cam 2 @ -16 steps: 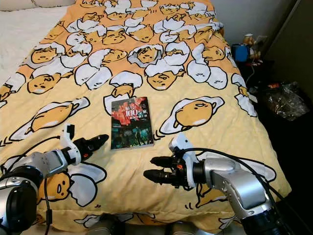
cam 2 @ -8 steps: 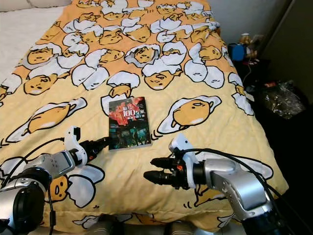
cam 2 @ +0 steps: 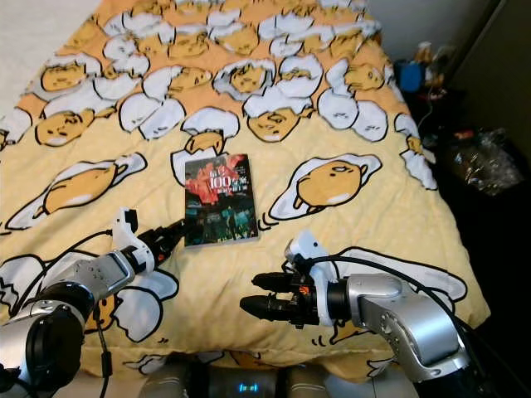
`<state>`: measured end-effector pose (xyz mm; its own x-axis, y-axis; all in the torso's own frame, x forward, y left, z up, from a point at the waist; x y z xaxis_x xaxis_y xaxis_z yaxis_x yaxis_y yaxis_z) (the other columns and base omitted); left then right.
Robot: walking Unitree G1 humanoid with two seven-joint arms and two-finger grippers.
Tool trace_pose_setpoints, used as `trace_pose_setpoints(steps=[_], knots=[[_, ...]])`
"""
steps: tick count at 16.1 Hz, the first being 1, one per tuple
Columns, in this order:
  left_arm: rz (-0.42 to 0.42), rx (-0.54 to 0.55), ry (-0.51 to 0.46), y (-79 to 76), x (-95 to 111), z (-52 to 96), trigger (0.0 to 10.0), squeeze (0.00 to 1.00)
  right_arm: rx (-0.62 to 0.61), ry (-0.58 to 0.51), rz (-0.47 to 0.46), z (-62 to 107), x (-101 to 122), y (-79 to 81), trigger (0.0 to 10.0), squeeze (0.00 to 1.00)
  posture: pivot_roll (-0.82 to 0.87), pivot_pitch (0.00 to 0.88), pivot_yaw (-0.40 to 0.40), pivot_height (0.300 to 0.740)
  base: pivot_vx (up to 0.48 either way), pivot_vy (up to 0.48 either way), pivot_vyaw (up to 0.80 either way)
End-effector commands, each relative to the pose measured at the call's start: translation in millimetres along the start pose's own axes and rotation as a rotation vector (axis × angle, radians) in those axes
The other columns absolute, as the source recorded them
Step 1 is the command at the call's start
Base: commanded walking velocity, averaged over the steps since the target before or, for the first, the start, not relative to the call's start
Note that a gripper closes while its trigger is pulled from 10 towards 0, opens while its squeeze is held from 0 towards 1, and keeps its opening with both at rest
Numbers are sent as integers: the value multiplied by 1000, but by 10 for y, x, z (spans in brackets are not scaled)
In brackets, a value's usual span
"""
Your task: Clean up the room
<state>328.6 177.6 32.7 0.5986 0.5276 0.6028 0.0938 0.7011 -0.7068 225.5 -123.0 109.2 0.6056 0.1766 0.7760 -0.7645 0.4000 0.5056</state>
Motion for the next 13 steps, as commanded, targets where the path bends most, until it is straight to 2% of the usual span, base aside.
trace_pose_setpoints(steps=[1, 2, 4, 9, 11, 13], knots=[[29, -42, 35, -70, -112, -53, 10000, 0, -8, -5, -4, 51, 4, 19, 10000, 0, -269, 251, -3, 740, 0, 0, 0], [44, -102, 30, -129, -109, -67, 10000, 0, -8, -4, -7, 58, 1, 23, 10000, 0, -269, 252, -3, 740, 0, 0, 0], [45, -140, 42, -164, -112, -72, 10000, 0, -8, -1, -10, 63, -7, 31, 10000, 0, -263, 252, 1, 740, 0, 0, 0], [14, -263, 60, -197, 17, 14, 10000, 0, -11, -2, -2, 63, 8, 17, 10000, 0, -251, 231, 24, 740, 0, 0, 0], [19, -292, 64, -227, 35, 16, 10000, 0, -15, -1, 0, 82, 17, 7, 10000, 0, -252, 227, 27, 740, 0, 0, 0], [-3, -253, 84, -223, 3, -14, 10000, 0, -18, -1, 2, 89, 21, 1, 10000, 0, -254, 226, 28, 740, 0, 0, 0]])
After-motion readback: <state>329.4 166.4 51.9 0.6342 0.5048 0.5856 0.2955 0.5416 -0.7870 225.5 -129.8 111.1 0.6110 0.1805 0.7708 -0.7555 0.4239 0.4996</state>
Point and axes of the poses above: a point about 5 cm out from each wrist's last joint towards the gripper, its own z axis pointing back from the gripper into the wrist, its own x axis along the axis of the wrist's last joint, y = z × x, the point moved 1 cm from there along -z, pointing out of the wrist towards the gripper, and after that the axes turned 8 degrees about -z, right-handed, at the moved point
